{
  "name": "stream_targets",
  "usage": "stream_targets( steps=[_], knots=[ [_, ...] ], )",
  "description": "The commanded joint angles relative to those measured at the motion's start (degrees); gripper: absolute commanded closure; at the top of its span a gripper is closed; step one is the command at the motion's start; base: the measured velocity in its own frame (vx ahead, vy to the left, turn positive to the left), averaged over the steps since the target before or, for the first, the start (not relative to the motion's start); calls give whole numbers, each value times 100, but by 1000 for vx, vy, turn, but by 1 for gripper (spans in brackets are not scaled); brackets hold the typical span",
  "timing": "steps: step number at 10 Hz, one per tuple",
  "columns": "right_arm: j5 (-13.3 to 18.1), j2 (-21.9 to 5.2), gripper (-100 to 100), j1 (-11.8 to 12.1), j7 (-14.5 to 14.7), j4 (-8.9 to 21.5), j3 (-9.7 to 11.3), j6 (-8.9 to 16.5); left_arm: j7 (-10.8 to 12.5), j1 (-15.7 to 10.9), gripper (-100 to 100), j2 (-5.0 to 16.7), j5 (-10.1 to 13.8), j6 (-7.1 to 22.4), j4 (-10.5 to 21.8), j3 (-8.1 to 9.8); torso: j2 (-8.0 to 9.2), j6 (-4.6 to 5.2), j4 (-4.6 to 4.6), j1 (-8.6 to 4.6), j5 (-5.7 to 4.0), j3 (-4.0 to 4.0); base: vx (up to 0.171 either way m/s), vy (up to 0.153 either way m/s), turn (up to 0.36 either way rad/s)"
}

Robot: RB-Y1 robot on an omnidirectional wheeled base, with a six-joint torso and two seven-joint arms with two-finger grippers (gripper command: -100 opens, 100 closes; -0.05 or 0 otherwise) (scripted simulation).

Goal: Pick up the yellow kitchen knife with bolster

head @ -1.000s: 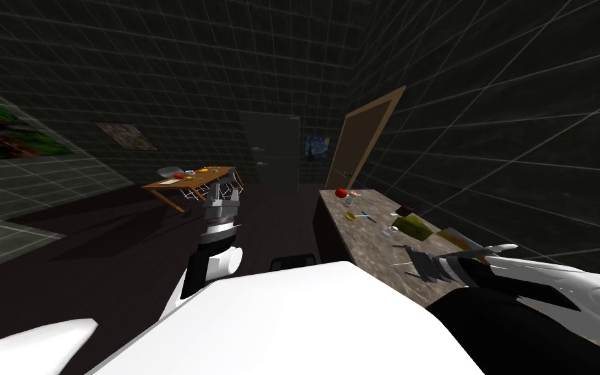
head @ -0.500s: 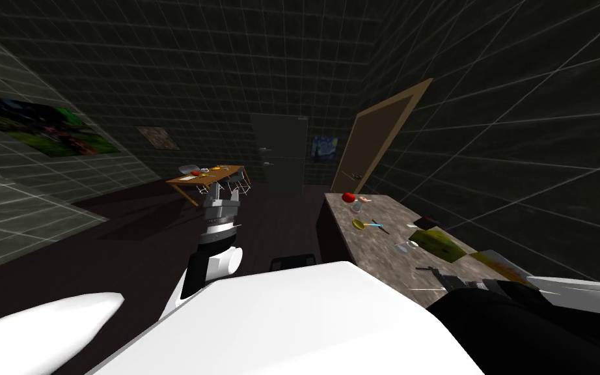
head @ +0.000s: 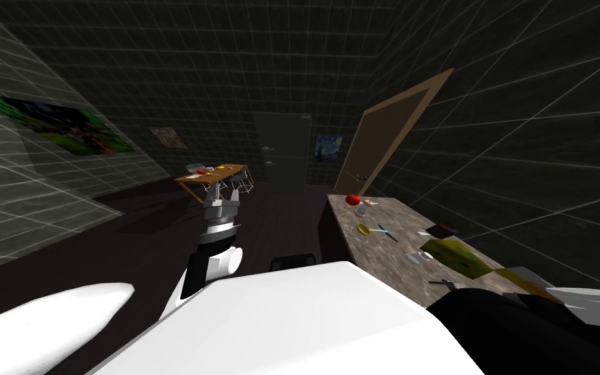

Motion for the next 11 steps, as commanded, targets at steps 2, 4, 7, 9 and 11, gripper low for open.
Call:
stream_targets(
  steps=[2, 4, 7, 9, 11],
  knots=[
    [355, 249, -100, -360, -372, 219, -149, -192, 0, -4, 0, 1, 0, 0, 0, 0, 54, -9, 10, -39, -6, 28, -168, -53, 286],
    [772, 249, -100, -578, -756, 219, -149, -192, 0, -1, 0, 0, 0, 0, 0, 0, 26, -4, 9, 6, -1, 17, -27, 17, 36],
    [1323, 498, -100, -1155, -1263, 439, -299, -384, 0, -1, 0, -1, 0, 0, 0, -1, 5, -29, 10, 19, -9, 7, -68, 69, 224],
    [1543, 498, -100, -1155, -1583, 439, -299, -384, 0, 0, 0, 0, 0, 0, 0, 0, -10, -22, 7, 1, -11, -2, -11, 11, 35],
    [1543, 498, -100, -1155, -1583, 439, -299, -384, 0, 0, 0, 0, 0, 0, 0, 0, -20, -21, 4, -13, -16, -7, 10, -14, -49]
  ],
)
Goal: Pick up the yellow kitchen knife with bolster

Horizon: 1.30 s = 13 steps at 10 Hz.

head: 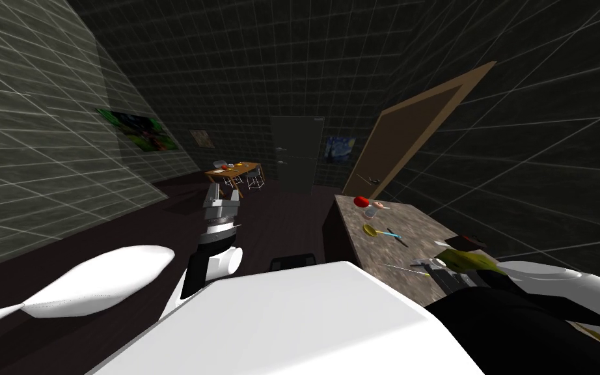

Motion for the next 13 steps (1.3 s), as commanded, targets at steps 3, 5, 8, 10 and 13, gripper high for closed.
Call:
stream_targets(
  steps=[3, 5, 8, 10, 13],
  knots=[
    [1, 0, -100, 2, 0, 1, -1, -1, 0, 0, 0, 0, 0, 0, 0, 0, 9, 8, -1, 1, 0, 3, 2, -2, -7],
    [109, 301, -100, -60, 19, 55, 16, 206, 0, -1, 0, 0, 0, 0, 0, -1, 16, 8, 0, 5, -2, 8, -20, 21, 66],
    [73, 222, 100, -47, 20, 47, -2, 151, 0, 0, 0, 0, 0, 0, 0, 0, 19, 18, -3, 4, -2, 8, -3, 4, 10],
    [80, 211, 100, -43, 26, 53, 1, 157, 0, 0, 0, 0, 0, 0, 0, 0, 27, 21, 3, -8, -16, 15, -2, 1, -8],
    [15, 35, 100, -9, 2, 10, 0, 20, 0, 0, 0, 0, 0, 0, 0, 0, 27, 21, 2, -13, -17, 14, 5, -7, -29]
  ],
)
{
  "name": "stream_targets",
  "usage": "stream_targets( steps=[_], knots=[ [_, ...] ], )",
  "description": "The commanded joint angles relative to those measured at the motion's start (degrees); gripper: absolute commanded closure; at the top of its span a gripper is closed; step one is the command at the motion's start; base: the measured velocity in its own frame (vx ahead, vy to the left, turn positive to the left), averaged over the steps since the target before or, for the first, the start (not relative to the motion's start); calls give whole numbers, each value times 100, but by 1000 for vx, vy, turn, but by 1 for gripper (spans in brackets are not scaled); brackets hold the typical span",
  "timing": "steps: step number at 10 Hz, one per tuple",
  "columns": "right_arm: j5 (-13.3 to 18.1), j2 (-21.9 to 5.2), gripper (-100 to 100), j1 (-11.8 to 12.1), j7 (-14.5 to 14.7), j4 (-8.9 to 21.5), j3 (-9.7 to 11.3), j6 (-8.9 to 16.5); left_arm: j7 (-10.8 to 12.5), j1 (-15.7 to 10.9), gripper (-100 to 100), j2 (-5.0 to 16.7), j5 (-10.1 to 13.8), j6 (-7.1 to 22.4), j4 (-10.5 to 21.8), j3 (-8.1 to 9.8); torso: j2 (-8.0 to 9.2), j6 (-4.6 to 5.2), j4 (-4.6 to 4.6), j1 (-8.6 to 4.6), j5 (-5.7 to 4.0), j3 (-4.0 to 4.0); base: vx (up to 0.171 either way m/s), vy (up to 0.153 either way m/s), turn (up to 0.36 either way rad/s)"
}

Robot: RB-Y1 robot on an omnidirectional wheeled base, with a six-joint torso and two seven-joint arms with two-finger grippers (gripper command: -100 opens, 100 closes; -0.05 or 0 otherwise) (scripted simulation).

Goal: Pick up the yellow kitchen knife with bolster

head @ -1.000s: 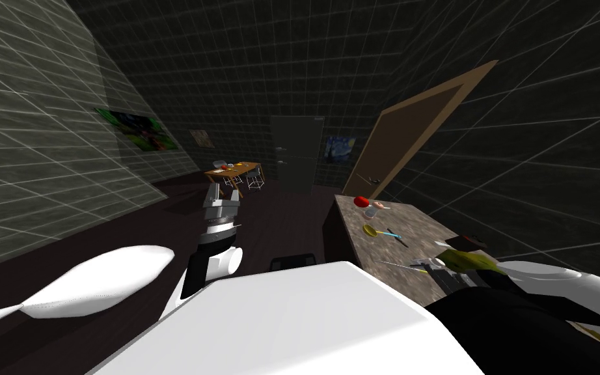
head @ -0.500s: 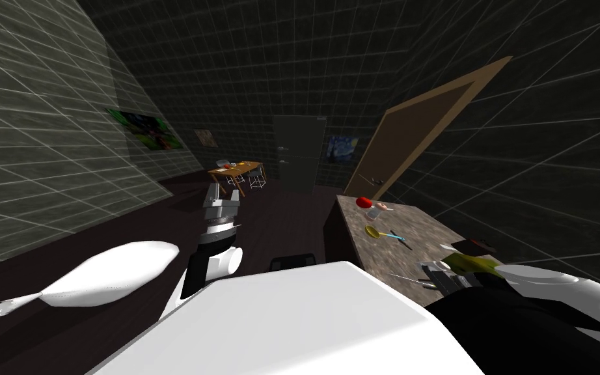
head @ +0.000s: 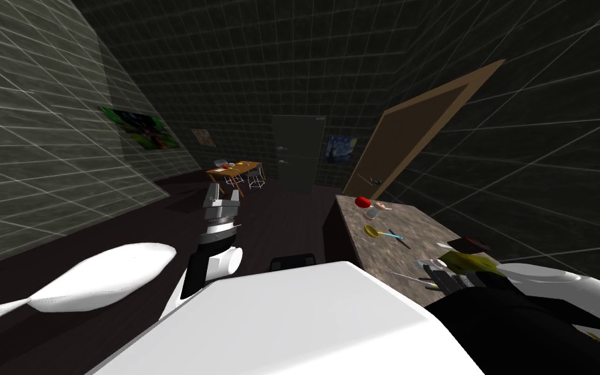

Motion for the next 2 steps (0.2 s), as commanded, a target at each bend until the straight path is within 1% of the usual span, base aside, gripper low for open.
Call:
stream_targets(
  steps=[1, 2],
  knots=[
    [0, 0, 100, 0, 0, 0, 0, 0, 0, 0, 0, 0, 0, 0, 0, 0, 0, 0, 0, 0, 0, 0, 8, -14, -24],
    [-4, -15, 0, 2, -3, 6, 0, -27, 0, -1, 0, 0, 0, 0, 0, 0, 0, -4, 0, 1, -7, 0, 0, 0, 0]
  ],
)
